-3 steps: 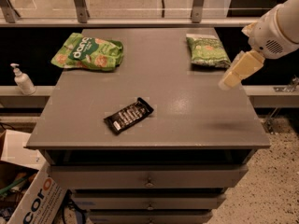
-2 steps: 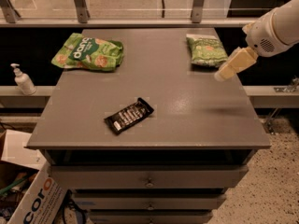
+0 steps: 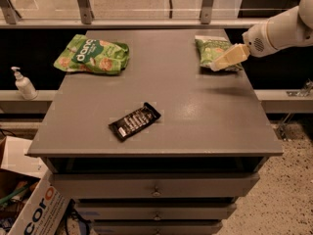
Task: Move green jalapeno chip bag near rxbar chocolate
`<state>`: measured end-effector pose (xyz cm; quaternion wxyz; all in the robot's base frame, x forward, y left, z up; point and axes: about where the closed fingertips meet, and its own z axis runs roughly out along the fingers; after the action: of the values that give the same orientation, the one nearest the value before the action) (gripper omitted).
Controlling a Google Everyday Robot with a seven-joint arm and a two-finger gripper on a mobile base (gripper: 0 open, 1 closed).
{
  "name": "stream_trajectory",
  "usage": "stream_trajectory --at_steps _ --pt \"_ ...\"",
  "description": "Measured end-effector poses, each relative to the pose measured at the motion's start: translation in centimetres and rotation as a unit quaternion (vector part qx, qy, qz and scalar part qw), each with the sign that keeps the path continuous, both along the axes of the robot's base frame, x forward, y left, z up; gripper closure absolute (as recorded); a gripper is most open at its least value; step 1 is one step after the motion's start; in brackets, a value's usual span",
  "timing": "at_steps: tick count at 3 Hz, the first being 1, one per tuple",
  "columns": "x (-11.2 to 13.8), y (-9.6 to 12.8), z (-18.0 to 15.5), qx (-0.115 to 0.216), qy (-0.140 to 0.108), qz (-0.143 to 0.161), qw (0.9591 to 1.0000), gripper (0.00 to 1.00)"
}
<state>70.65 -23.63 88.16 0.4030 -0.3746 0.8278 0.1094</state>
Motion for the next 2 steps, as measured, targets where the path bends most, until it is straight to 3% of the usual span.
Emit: stream_trajectory --at_steps 1,2 --pt "2.6 0.2 -2.4 0.034 0.013 -0.023 0.9991 0.0" --pt "4.2 -0.1 -3.9 0.04 0.018 -0.036 0.9984 0.0"
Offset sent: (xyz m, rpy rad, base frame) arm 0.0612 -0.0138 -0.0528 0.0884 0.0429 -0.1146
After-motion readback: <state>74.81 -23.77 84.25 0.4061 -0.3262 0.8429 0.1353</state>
